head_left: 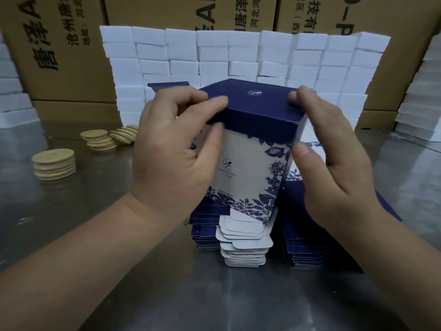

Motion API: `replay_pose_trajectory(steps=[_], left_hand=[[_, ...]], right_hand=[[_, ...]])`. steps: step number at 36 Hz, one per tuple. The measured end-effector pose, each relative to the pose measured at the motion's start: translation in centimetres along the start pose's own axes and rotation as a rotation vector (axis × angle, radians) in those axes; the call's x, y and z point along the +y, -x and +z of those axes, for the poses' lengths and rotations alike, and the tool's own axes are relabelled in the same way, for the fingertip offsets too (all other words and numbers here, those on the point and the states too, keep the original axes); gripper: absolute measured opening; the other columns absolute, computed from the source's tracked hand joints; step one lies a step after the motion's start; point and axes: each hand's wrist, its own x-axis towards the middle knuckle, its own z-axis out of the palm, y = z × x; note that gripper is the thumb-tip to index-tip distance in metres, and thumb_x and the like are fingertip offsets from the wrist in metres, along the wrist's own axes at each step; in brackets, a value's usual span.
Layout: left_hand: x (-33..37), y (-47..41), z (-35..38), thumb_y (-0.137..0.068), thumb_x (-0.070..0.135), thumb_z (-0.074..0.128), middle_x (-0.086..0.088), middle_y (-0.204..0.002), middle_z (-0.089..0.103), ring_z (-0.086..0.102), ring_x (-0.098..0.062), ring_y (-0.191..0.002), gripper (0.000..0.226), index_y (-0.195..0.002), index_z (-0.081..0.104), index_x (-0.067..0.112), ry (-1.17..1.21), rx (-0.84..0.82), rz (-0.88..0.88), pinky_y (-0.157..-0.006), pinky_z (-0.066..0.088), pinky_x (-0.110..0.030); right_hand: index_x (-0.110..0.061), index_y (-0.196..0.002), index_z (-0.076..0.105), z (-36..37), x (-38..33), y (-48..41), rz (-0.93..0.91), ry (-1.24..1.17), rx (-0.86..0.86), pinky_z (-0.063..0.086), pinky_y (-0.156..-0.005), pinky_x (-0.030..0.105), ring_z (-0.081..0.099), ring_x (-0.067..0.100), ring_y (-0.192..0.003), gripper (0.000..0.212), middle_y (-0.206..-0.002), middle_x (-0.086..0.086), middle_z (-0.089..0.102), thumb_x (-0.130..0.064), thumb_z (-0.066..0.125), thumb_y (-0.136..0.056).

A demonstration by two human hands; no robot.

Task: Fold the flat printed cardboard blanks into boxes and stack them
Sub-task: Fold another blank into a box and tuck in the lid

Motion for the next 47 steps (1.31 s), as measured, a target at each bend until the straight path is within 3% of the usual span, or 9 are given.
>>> replay_pose_trajectory(steps=[3,11,15,20,23,29,36,42,47], left_hand=[[0.5,0.0,-0.1,-0.088,0.030,0.050,-0.002,-0.112,0.044,0.045,-0.022,-0.105,0.042,-0.118,0.060,0.002,-0.010,-0.072,-0.022,-0.095,0.035,-0.020],[0.3,0.1,0.1,-0.077,0.051,0.047,-0.010,-0.150,0.021,0.016,-0.007,-0.130,0.069,-0.139,0.041,0.020,0.025,-0.260,-0.201,-0.107,0.016,-0.017],[0.3,0.4,0.4,-0.066,0.064,0.049,-0.002,-0.155,0.005,0.009,0.007,-0.127,0.086,-0.142,0.029,0.028,0.065,-0.298,-0.269,-0.096,0.008,0.006],[0.9,0.9,1.0,-0.053,0.074,0.052,0.010,-0.154,-0.006,0.008,-0.003,-0.140,0.110,-0.145,0.014,0.028,0.089,-0.318,-0.342,-0.108,0.020,-0.018],[1.4,1.0,1.4,-0.049,0.078,0.052,0.022,-0.150,-0.009,0.006,-0.004,-0.140,0.112,-0.143,0.010,0.034,0.105,-0.294,-0.400,-0.107,0.019,-0.023],[1.1,1.2,1.8,-0.046,0.074,0.060,0.018,-0.151,-0.008,0.003,0.010,-0.125,0.117,-0.143,0.009,0.032,0.097,-0.233,-0.439,-0.105,0.014,-0.019],[0.3,1.0,1.9,-0.056,0.055,0.068,0.001,-0.148,0.004,0.015,0.003,-0.129,0.101,-0.139,0.022,0.020,0.130,-0.144,-0.438,-0.097,0.013,0.005],[-0.8,0.1,1.1,-0.059,0.058,0.058,-0.010,-0.144,0.013,0.026,-0.012,-0.126,0.083,-0.127,0.026,0.021,0.201,-0.016,-0.449,-0.093,0.016,0.007],[-2.1,-0.1,1.3,-0.064,0.047,0.062,-0.018,-0.143,0.018,0.027,-0.020,-0.130,0.087,-0.134,0.028,0.006,0.216,0.004,-0.486,-0.094,0.021,0.003]], right_hand=[[-0.025,-0.135,0.021,0.0,0.3,0.0,0.018,-0.033,-0.001,0.023,-0.113,0.024,0.034,-0.008,-0.128,0.051,-0.134,-0.017,0.039,-0.016,0.038,-0.088],[-0.019,-0.132,0.034,0.2,0.4,-0.2,0.080,-0.029,0.028,0.021,-0.112,0.015,0.030,0.010,-0.135,0.043,-0.140,-0.004,0.035,-0.020,0.043,-0.090],[-0.026,-0.133,0.028,0.3,0.5,-0.2,0.078,-0.007,-0.019,0.015,-0.113,0.013,0.021,0.007,-0.138,0.046,-0.140,-0.015,0.027,-0.023,0.043,-0.090],[-0.031,-0.137,0.019,0.4,0.4,-0.3,0.083,-0.003,-0.077,0.010,-0.111,0.009,0.011,0.007,-0.140,0.053,-0.145,-0.014,0.015,-0.026,0.043,-0.089],[-0.041,-0.135,0.015,0.7,0.3,-0.2,0.100,-0.056,-0.120,0.011,-0.109,0.005,0.006,0.003,-0.142,0.058,-0.149,-0.012,0.008,-0.028,0.047,-0.089],[-0.028,-0.141,0.009,1.1,0.3,0.3,0.049,-0.048,-0.213,0.012,-0.109,0.006,0.007,0.008,-0.143,0.069,-0.150,-0.013,0.007,-0.009,0.051,-0.090],[-0.022,-0.139,0.030,1.4,0.2,0.6,0.039,-0.014,-0.141,0.023,-0.105,0.007,0.026,-0.001,-0.137,0.055,-0.146,-0.010,0.027,-0.015,0.052,-0.088],[-0.033,-0.111,0.059,1.2,0.8,0.2,0.415,0.086,-0.107,0.046,-0.086,0.024,0.055,-0.001,-0.097,0.029,-0.105,-0.022,0.056,-0.034,0.043,-0.088],[-0.041,-0.095,0.062,0.8,1.5,-0.2,0.547,0.299,-0.431,0.042,-0.077,0.029,0.055,0.008,-0.087,0.017,-0.088,-0.020,0.062,-0.038,0.047,-0.086]])
